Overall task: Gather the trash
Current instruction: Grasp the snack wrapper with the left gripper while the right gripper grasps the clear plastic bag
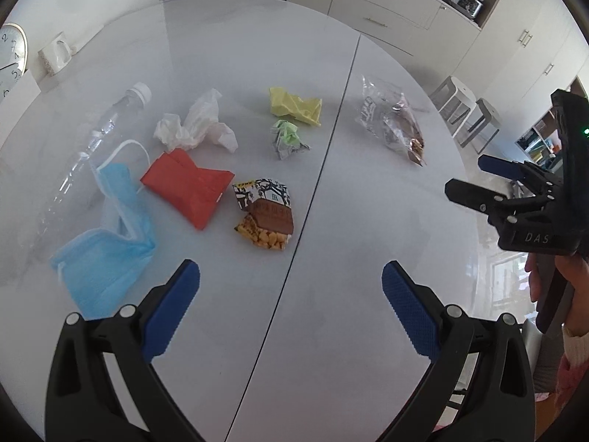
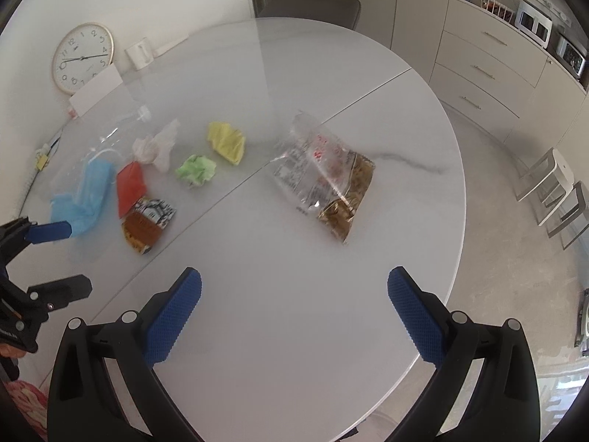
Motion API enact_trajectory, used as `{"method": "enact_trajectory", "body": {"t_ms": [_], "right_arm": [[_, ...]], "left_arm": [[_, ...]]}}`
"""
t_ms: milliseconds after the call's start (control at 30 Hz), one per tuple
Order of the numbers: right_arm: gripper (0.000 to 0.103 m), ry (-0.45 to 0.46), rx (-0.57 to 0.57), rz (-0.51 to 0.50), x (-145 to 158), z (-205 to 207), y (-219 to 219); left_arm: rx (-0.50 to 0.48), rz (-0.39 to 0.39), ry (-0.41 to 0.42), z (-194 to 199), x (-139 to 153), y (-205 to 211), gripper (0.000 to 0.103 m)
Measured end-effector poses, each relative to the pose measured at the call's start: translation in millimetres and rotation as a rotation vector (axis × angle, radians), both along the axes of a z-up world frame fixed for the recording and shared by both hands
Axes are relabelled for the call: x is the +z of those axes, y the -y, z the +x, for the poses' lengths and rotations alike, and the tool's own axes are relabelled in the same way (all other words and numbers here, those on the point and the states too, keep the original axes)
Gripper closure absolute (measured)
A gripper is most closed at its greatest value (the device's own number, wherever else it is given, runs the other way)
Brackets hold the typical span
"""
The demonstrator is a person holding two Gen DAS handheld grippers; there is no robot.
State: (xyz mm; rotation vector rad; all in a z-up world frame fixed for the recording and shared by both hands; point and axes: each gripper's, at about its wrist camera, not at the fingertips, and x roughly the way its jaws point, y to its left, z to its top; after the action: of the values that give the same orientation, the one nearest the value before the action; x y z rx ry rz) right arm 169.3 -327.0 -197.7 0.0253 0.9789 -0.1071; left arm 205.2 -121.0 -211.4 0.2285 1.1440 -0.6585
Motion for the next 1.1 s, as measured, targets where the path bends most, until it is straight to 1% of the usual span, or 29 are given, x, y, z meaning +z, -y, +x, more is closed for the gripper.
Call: {"method": "enact_trajectory", "body": {"t_ms": [200,367,567,633,667,700,733,767,800,833,867,933,967,1100], "right_arm": [[0.002,0.013,-0.037,-0.004,-12,40,28],[0.002,0.000,-0.024,-0.008,-28,68,36],[0.003,-0.023,0.059,-0.076,-43,87,26],[0.003,-0.024,0.090,-0.096,-46,89,23],[0.003,-0.021,0.101,-0.102,-47,90,22],[0.010,-0.017,0.110,-0.103,-47,90,21],[0.021,-0.018,0.118,-0.097,-48,92,21],[0.025,-0.022,0.122,-0.085,-49,93,22],[0.035,-0.025,0.122,-0.077,-50,95,23],[0.044,-0.028,0.124,-0.064,-51,97,25],[0.045,-0.030,0.124,-0.061,-51,98,26],[0.052,-0.025,0.125,-0.065,-50,99,27],[0.054,-0.023,0.126,-0.057,-49,99,28],[0.068,-0.018,0.127,-0.023,-45,96,31]], "left_arm": [[0.102,0.035,-0.037,30,-30,14,0.008],[0.107,0.071,-0.043,45,-44,28,0.009],[0.111,0.085,-0.074,51,-57,39,0.017],[0.112,0.091,-0.056,50,-57,41,0.021],[0.107,0.096,-0.050,48,-56,42,0.025],[0.101,0.098,-0.045,49,-56,43,0.031],[0.097,0.100,-0.037,47,-55,44,0.035],[0.093,0.103,-0.032,48,-54,45,0.043],[0.090,0.108,-0.028,48,-54,46,0.051],[0.086,0.110,-0.027,51,-53,45,0.056],[0.080,0.109,-0.029,51,-52,46,0.061],[0.069,0.109,-0.022,51,-51,47,0.064],[0.064,0.110,-0.017,50,-50,47,0.068],[0.049,0.096,-0.018,44,-47,42,0.072]]}}
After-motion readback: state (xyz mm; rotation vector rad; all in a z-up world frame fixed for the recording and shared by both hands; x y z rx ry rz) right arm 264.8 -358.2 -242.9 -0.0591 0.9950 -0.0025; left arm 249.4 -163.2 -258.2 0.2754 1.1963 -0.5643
